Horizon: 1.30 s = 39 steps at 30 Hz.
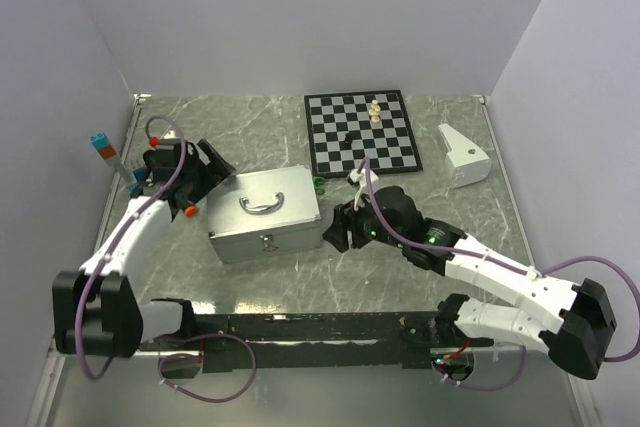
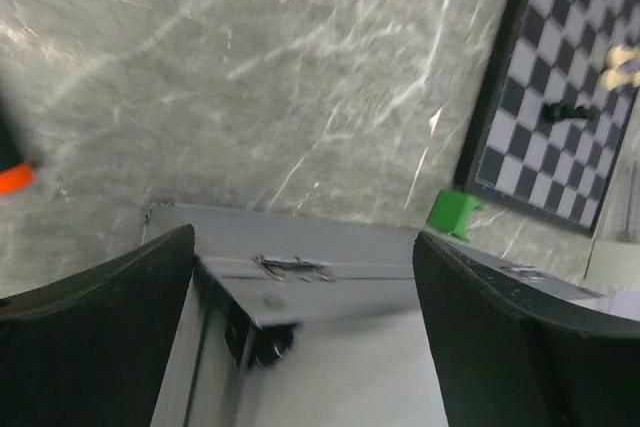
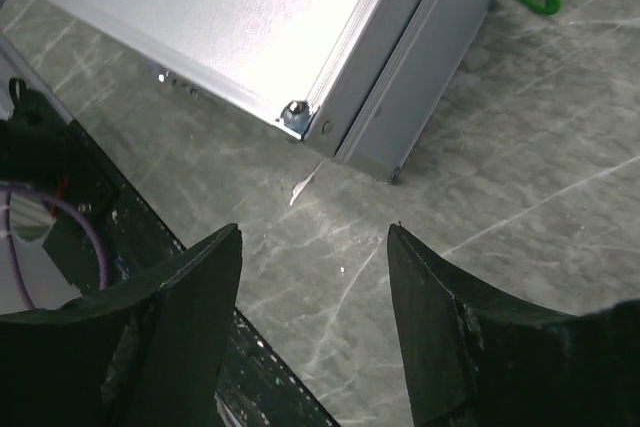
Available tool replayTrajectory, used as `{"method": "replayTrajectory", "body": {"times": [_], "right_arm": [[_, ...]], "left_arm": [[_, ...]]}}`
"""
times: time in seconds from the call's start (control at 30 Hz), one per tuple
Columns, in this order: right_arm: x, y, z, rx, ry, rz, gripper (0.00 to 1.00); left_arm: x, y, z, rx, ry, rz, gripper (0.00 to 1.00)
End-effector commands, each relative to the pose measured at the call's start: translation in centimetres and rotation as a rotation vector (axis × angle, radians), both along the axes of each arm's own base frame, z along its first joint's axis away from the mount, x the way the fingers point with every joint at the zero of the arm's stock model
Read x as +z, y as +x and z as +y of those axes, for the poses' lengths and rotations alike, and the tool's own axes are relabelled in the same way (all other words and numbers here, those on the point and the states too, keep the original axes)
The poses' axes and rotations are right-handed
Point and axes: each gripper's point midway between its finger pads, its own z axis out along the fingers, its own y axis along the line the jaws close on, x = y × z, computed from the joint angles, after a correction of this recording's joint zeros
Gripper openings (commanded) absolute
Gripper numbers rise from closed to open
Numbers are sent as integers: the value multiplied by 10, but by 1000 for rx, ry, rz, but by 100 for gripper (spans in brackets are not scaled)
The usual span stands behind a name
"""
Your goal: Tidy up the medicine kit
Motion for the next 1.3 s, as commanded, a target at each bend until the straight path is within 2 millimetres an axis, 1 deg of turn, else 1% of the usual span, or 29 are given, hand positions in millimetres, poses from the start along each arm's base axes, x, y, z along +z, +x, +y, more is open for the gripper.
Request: {"method": "replayTrajectory", "body": {"times": [0.0,0.07,0.2,0.4,0.43,0.53,0.6,0.63,0.67,0.77,0.9,0.93,1.07,1.17,1.23,1.27], "right_arm": [[-7,-11,-5,20,-2,-23,68],[-11,-19,-2,54,33,-15,69],[-10,-29,13,118,122,-4,69],[-12,-27,34,126,129,0,73],[-12,-25,36,120,122,-3,73],[-10,-26,38,119,113,-5,73],[-16,-24,36,92,89,15,73],[-16,-20,36,72,84,16,73],[-24,-16,29,38,44,35,72],[-22,1,24,-9,18,20,71],[-13,38,12,-77,8,24,70],[-11,51,7,-100,8,25,70],[-1,83,6,-99,-18,-1,70],[-1,93,8,-79,-66,-11,71],[0,90,4,-76,-89,-14,71],[3,86,0,-79,-90,-24,71]], "left_arm": [[2,12,-29,-119,-103,-26,91],[-5,4,-36,-124,-121,-34,88],[-7,-8,-48,-136,-142,-56,85],[-3,-32,-66,-152,-163,-93,84],[-5,-37,-66,-144,-158,-90,84],[-8,-45,-55,-86,-146,-103,85],[-10,-49,-50,-67,-136,-103,86],[-8,-50,-49,-63,-134,-109,86],[-7,-50,-49,-62,-131,-113,86],[-4,-50,-46,-58,-117,-118,88],[1,-46,-45,-54,-103,-126,89],[2,-45,-45,-54,-99,-126,89],[4,-40,-44,-55,-82,-120,89],[7,-37,-44,-59,-74,-117,90],[11,-35,-36,-29,-46,-122,91],[16,-35,-33,-24,-33,-131,92]]}}
